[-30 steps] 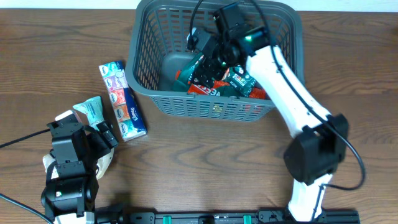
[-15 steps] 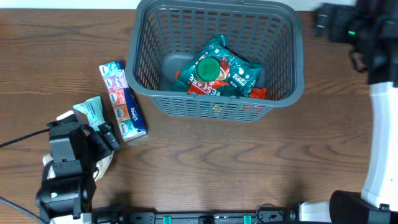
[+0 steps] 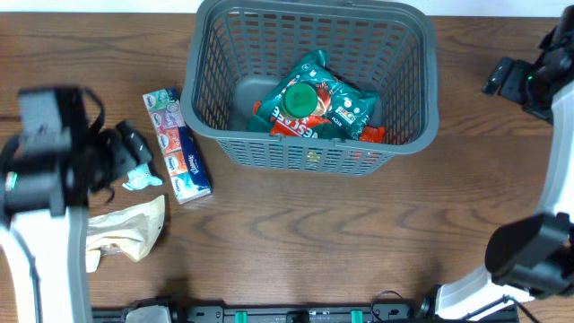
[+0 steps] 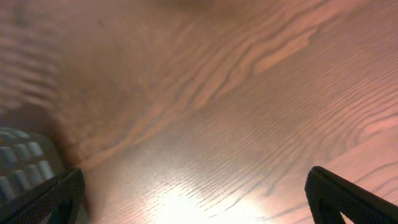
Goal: Pack container
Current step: 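Move the left gripper to the Kleenex tissue multipack and grasp it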
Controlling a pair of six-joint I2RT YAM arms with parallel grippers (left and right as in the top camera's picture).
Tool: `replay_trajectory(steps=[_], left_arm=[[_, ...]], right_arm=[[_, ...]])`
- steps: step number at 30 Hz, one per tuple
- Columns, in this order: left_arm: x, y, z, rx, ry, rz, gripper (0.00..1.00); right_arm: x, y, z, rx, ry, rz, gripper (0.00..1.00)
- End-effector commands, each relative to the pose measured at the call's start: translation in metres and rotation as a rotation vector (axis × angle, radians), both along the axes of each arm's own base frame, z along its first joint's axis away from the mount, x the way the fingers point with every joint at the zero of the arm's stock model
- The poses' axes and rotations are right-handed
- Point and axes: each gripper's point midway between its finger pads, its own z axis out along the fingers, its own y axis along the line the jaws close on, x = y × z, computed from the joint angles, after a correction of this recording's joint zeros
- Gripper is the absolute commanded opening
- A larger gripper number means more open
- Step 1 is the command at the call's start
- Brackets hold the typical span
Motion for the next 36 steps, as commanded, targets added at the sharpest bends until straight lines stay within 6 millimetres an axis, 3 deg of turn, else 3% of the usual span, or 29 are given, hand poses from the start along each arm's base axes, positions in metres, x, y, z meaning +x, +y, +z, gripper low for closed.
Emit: replay_trajectory(steps=[1,5,13,22,36], left_arm=[[0.021,-0.003,-0.030,-0.038,0.100,0.015,0.99],[0.048,-0.009,-0.061,-0.053,0.163,0.012,0.98],[0.087,-0.028,-0.102,-0.039,0.202,-0.094,0.99],[0.101,-0.033,-0.144,-0.040,0.289,-0.119,0.98],[0.120,-0.033,-0.189,-0.043,0.329,-0.119,0.98]], right_arm=[[0.003,0.002,-0.028,0.043,0.063,0.001,0.99],[0.007,0.006,-0.041,0.067,0.088,0.021,0.99],[0.013,0.005,-0.040,0.050,0.068,0.052,0.99],[0.015,0.004,-0.039,0.039,0.066,0.076,0.99],[0.019,0.003,-0.038,0.030,0.052,0.088,0.99]])
